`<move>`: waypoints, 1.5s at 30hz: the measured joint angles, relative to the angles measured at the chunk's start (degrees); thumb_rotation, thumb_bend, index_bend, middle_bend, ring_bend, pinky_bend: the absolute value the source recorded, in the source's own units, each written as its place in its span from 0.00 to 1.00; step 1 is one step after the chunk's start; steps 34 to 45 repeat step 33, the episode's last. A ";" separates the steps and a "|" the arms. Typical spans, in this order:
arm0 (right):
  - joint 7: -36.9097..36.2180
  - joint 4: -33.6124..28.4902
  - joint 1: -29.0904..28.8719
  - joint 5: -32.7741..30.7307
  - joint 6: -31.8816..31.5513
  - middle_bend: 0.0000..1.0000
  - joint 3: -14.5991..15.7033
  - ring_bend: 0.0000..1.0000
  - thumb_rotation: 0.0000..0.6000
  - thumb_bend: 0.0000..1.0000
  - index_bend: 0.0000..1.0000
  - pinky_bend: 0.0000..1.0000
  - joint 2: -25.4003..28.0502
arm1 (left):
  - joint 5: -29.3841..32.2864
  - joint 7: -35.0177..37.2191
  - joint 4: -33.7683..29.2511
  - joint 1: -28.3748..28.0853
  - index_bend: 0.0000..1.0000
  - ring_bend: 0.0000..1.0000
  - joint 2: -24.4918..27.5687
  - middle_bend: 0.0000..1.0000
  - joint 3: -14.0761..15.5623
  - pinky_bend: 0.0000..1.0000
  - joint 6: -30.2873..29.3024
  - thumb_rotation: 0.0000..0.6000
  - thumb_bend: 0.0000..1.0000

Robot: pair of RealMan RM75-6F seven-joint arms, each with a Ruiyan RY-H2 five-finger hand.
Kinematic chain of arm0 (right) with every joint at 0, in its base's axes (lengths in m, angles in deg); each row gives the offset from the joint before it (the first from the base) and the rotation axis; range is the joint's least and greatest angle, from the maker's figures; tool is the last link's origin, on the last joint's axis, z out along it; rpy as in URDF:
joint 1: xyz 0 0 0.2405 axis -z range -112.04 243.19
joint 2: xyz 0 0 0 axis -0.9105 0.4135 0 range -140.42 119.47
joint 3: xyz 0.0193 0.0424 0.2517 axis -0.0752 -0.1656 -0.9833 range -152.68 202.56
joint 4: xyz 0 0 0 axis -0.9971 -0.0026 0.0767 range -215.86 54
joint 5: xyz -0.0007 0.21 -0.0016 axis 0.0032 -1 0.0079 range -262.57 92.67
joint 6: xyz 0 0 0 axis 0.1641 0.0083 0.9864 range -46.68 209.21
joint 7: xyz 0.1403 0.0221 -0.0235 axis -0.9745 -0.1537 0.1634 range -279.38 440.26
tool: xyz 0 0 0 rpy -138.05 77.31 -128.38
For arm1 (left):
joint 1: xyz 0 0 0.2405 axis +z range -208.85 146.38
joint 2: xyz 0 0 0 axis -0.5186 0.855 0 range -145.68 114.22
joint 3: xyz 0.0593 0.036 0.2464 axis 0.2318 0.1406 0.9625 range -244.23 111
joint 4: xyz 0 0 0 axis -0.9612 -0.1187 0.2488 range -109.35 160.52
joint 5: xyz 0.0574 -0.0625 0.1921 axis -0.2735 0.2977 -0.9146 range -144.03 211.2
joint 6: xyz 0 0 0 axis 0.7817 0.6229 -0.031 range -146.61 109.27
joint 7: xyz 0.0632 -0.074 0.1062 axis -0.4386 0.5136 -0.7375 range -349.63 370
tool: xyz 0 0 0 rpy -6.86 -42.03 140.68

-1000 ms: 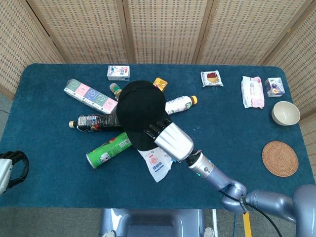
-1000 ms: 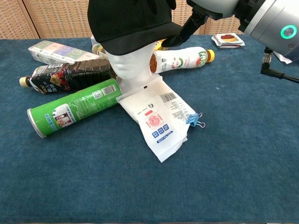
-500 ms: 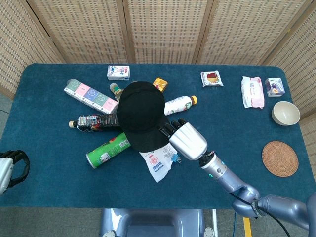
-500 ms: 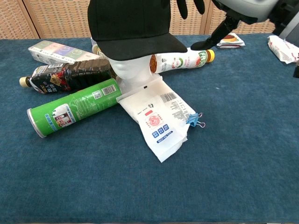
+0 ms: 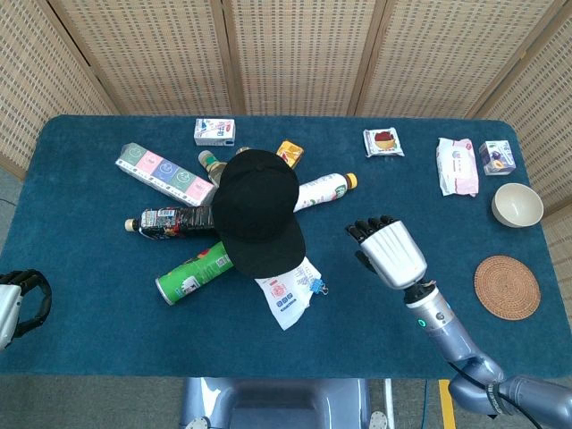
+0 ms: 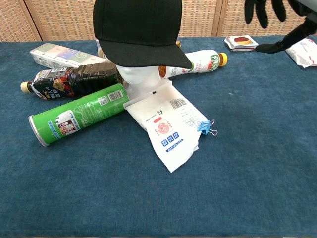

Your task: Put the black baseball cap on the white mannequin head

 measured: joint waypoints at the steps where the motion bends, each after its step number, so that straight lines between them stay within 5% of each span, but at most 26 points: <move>1: -0.11 -0.04 0.56 -0.36 -0.32 0.66 0.06 0.72 1.00 0.23 0.55 0.77 0.17 | -0.01 -0.01 0.08 -0.02 0.57 0.35 -0.10 0.42 -0.04 0.36 -0.04 1.00 0.31; 8: -0.74 -0.40 4.51 -3.74 -2.16 0.77 0.37 0.85 1.00 0.25 0.67 0.88 1.53 | 0.24 -0.06 0.70 0.07 0.57 0.35 -0.61 0.42 -0.23 0.36 -0.33 1.00 0.31; 22: -3.58 0.27 14.37 -14.42 -0.94 0.79 2.80 0.86 1.00 0.26 0.69 0.88 5.76 | 0.41 -1.71 2.36 1.10 0.57 0.35 -1.95 0.42 -0.15 0.36 -1.98 1.00 0.31; 32: -6.16 0.43 21.44 -15.03 -6.73 0.79 3.59 0.86 1.00 0.26 0.69 0.88 6.40 | -0.97 -1.42 3.40 2.21 0.57 0.35 -3.68 0.42 0.55 0.36 -3.70 1.00 0.31; 45: -6.19 0.47 21.58 -14.94 -6.77 0.79 3.45 0.86 1.00 0.26 0.69 0.88 6.45 | -0.99 -1.47 3.37 2.20 0.57 0.35 -3.63 0.42 0.54 0.36 -3.67 1.00 0.31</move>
